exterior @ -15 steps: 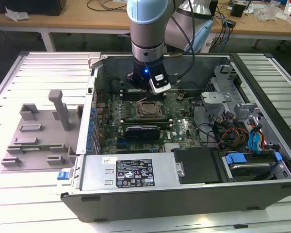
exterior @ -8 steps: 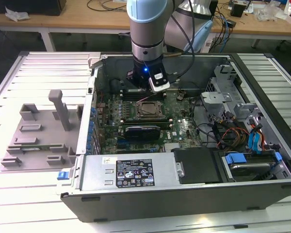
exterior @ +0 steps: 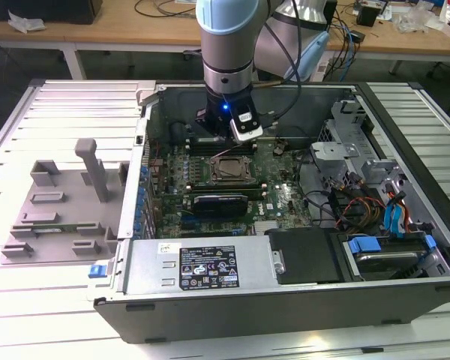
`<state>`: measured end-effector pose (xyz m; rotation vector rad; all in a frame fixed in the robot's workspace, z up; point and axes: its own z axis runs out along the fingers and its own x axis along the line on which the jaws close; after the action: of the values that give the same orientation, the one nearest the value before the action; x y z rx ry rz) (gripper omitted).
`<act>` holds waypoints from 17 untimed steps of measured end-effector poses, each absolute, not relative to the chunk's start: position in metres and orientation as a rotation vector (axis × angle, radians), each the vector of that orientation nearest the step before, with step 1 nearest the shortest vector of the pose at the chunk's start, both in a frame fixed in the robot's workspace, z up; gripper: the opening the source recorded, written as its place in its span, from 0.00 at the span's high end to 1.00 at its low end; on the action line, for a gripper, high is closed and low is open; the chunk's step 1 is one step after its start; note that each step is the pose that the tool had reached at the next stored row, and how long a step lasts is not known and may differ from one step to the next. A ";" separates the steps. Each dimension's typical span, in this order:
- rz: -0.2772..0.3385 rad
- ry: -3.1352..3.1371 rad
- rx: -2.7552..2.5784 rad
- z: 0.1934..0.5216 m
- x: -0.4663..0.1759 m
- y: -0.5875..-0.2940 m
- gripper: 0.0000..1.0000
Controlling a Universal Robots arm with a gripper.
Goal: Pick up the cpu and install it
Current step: 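Install the first cpu locking lever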
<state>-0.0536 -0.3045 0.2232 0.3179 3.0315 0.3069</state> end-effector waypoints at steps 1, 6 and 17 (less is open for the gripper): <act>0.307 3.032 0.318 0.223 -0.054 -0.305 0.89; 0.305 3.027 0.346 0.223 -0.054 -0.304 0.89; 0.297 2.989 0.527 0.223 -0.056 -0.303 0.89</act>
<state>-0.0561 -0.3026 0.2226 0.5273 2.9891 0.2967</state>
